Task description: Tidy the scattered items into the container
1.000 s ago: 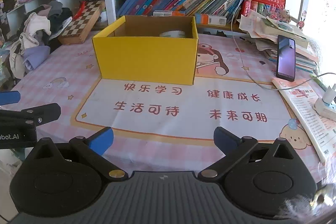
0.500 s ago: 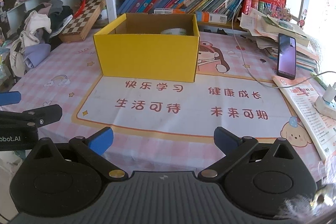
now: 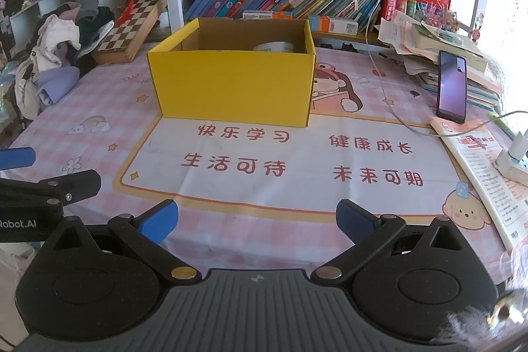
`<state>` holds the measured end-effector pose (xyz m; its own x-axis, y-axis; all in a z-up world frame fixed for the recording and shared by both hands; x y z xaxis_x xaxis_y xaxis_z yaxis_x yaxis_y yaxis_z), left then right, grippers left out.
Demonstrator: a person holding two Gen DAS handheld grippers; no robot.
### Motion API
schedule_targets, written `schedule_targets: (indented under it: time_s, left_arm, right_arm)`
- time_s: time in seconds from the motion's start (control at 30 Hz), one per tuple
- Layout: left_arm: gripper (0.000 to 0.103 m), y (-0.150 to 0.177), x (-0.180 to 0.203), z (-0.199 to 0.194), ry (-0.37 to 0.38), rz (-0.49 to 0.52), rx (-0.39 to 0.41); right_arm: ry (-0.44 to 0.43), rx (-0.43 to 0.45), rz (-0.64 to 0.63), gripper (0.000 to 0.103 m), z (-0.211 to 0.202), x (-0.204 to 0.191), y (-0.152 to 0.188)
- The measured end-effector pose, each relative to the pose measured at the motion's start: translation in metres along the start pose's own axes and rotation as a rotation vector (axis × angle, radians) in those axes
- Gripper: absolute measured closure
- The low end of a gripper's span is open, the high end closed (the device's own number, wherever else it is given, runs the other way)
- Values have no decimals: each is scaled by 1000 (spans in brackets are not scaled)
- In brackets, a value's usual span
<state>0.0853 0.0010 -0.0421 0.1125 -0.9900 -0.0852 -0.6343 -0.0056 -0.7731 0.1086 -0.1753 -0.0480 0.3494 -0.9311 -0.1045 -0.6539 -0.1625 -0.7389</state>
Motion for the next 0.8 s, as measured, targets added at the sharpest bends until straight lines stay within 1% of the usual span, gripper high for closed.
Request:
schedule_targets:
  time_s: [0.33,0.8]
  left_arm:
    - [0,3,-1,5,-9,0,-29]
    - [0,1,-3,4,-7,4,-11]
  right_arm:
    - [2,-8,1,0,2,-2,0]
    - [3,-18,4,0,7,0,-1]
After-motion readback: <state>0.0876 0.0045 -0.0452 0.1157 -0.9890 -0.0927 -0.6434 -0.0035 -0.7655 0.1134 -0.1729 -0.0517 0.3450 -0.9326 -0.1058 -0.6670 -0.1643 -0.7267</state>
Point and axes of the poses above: each gripper's, at about its wrist camera, not at the fingertips, and z roughly the way its jaws point, x to its right, y to its underside, the point moved 6 cm from there along z, roughly the way its jaws point, and after that the axes turned 7 degrees about -y, right-handed, at the moved point
